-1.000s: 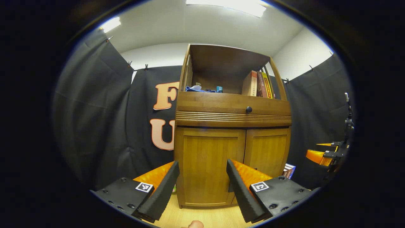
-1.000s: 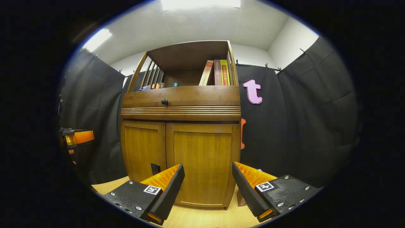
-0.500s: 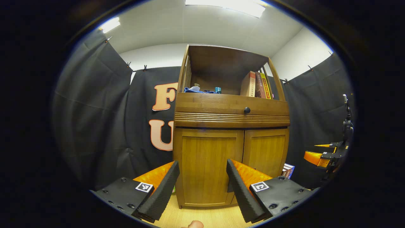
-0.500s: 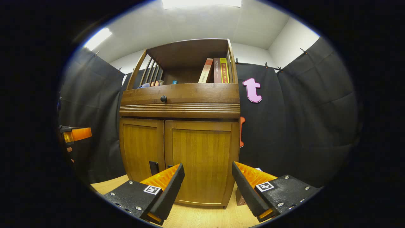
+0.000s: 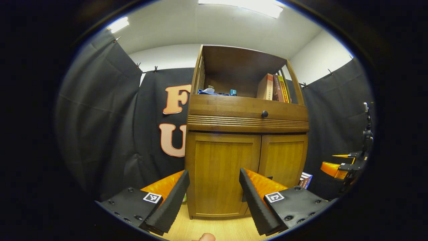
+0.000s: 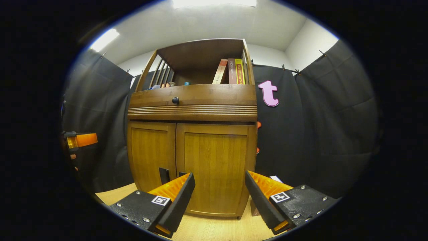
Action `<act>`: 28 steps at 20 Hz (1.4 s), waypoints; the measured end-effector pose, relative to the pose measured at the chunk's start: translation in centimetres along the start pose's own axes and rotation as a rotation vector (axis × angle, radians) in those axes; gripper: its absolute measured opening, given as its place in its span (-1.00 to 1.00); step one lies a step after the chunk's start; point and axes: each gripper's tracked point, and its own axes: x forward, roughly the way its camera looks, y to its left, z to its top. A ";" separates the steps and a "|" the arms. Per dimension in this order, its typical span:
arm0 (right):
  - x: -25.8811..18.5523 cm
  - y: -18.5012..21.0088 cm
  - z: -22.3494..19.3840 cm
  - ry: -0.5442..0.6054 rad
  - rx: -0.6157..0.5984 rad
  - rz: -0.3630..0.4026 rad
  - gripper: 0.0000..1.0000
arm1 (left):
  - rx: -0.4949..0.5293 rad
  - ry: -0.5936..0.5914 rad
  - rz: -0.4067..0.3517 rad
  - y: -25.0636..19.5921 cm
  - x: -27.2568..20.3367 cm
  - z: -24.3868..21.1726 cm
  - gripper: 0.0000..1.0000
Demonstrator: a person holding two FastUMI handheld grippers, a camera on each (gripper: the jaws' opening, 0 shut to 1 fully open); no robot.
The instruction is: Open the right door of the double-door shoe cabinet with the right hand, and open the left door with the left hand.
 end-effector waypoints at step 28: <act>17.6 11.9 -16.0 0.109 0.046 0.051 1.00 | 0.039 0.006 0.065 6.5 -2.0 -1.8 0.90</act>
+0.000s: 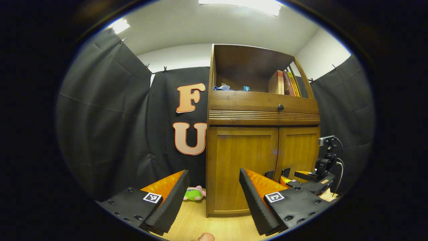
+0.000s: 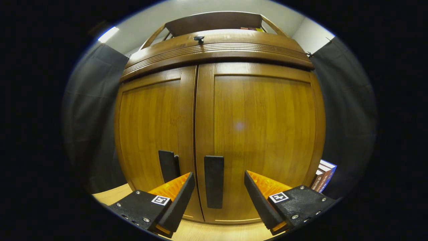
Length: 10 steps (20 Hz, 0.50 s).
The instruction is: Open the right door of the double-door shoe cabinet with the right hand, and open the left door with the left hand.
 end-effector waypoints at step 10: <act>2.8 0.8 -2.6 0.060 0.031 -0.008 -0.13 | 0.009 -0.001 0.035 2.1 -0.6 -0.5 0.93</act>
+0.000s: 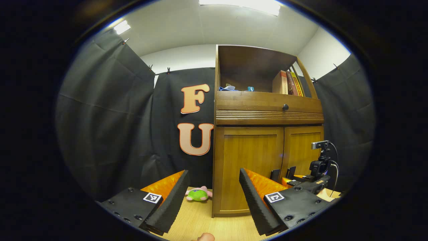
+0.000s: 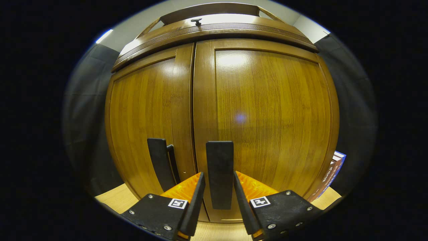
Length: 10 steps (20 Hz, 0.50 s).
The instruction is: Open the right door of the double-door shoe cabinet with the right hand, and open the left door with the left hand.
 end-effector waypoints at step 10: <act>-2.2 -0.2 -0.5 0.034 0.021 0.029 -0.31 | -0.018 0.019 0.017 1.4 0.1 -1.2 0.93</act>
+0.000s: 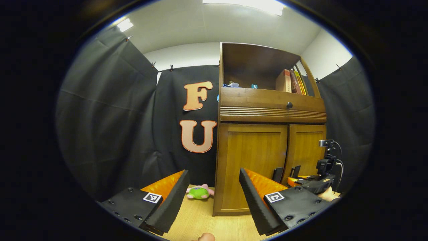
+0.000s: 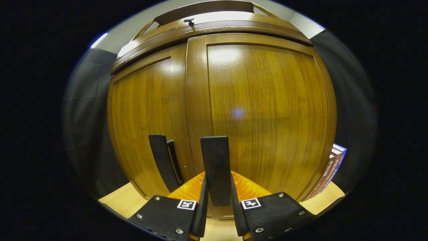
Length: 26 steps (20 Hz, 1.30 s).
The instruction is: Open the right door of the double-door shoe cabinet with the right hand, and open the left door with the left hand.
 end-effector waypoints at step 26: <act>-18.7 -8.7 -0.9 -0.029 -0.065 0.065 -0.26 | -0.022 -0.005 -0.097 -4.6 -1.9 -0.1 0.93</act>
